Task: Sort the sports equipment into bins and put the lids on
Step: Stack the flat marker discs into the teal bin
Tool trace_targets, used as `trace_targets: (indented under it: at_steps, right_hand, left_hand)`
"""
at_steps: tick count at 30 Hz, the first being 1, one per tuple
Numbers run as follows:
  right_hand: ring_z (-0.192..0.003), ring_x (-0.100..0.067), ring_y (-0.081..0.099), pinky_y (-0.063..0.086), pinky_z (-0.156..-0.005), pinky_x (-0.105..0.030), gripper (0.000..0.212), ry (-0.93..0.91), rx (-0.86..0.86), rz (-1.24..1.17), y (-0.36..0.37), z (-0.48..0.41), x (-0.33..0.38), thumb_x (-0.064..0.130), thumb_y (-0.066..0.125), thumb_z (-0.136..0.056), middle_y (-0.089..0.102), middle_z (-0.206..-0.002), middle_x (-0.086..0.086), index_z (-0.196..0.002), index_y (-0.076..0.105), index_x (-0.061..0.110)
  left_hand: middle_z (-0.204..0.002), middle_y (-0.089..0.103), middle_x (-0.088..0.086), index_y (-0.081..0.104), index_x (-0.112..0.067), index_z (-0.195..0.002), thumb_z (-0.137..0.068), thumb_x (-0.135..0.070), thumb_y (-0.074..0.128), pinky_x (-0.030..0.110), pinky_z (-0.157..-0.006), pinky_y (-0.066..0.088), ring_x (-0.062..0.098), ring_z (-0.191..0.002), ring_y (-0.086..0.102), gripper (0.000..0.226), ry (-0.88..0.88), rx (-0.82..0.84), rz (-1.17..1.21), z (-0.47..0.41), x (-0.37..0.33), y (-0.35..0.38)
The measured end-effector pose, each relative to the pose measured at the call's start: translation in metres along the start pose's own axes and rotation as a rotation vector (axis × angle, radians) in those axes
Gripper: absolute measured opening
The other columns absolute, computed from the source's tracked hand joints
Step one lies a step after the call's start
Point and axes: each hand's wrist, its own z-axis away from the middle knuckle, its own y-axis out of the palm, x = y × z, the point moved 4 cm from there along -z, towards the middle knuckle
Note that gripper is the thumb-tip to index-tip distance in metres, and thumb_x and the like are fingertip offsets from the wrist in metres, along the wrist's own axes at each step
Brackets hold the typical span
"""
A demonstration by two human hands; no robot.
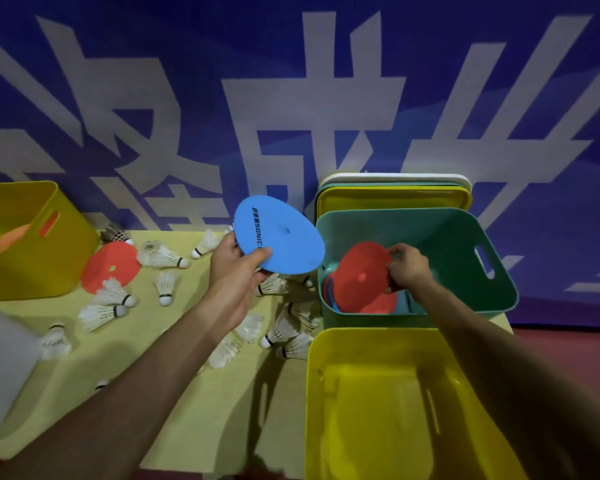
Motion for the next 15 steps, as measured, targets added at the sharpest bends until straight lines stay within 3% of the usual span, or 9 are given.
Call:
trace_targets:
  at_steps: [3,4,7,11,15]
  right_hand:
    - [-0.040,-0.025,0.062,0.053,-0.036,-0.034,0.031,-0.022,0.076,0.101,0.020,-0.013,0.001,-0.002,0.044,-0.090,0.065,-0.098,-0.028,-0.114,0.060,0.007]
    - [-0.048,-0.028,0.066,0.056,-0.041,-0.035,0.030,-0.031,0.088,0.142,0.026,-0.018,0.001,0.000,0.046,-0.090,0.064,-0.103,-0.028,-0.116,0.061,0.007]
    - [-0.092,-0.039,0.067,0.057,-0.080,-0.046,0.032,-0.043,0.112,0.279,0.035,-0.030,-0.008,0.002,0.049,-0.087,0.066,-0.109,-0.027,-0.116,0.061,-0.001]
    - [-0.089,-0.037,0.068,0.058,-0.079,-0.045,0.033,0.019,0.151,0.366,0.029,-0.035,-0.017,0.002,0.050,-0.080,0.069,-0.100,-0.026,-0.109,0.064,-0.005]
    - [-0.101,-0.036,0.065,0.053,-0.086,-0.039,0.025,-0.102,0.134,0.373,0.017,-0.024,0.005,0.011,0.054,-0.086,0.069,-0.103,-0.019,-0.102,0.068,0.000]
  left_hand:
    - [-0.112,0.068,0.002,0.055,-0.016,-0.119,-0.088,0.007,0.056,0.033,-0.075,0.060,0.017,-0.101,0.067,0.039,0.009,0.023,-0.013,0.000,-0.004,0.002]
    - [-0.113,0.068,0.002,0.055,-0.016,-0.120,-0.088,0.007,0.056,0.033,-0.076,0.060,0.017,-0.102,0.067,0.039,0.014,0.034,-0.019,-0.001,-0.005,0.003]
    - [-0.112,0.069,0.000,0.055,-0.016,-0.121,-0.089,0.007,0.055,0.031,-0.075,0.060,0.015,-0.100,0.068,0.040,0.019,0.075,-0.025,-0.002,-0.008,0.006]
    - [-0.111,0.069,0.000,0.055,-0.017,-0.121,-0.089,0.007,0.055,0.031,-0.074,0.060,0.015,-0.100,0.068,0.040,0.017,0.100,-0.033,-0.006,-0.006,0.015]
    - [-0.112,0.069,0.003,0.056,-0.014,-0.120,-0.089,0.008,0.055,0.032,-0.073,0.060,0.019,-0.102,0.067,0.038,-0.004,0.110,-0.057,-0.006,0.001,0.029]
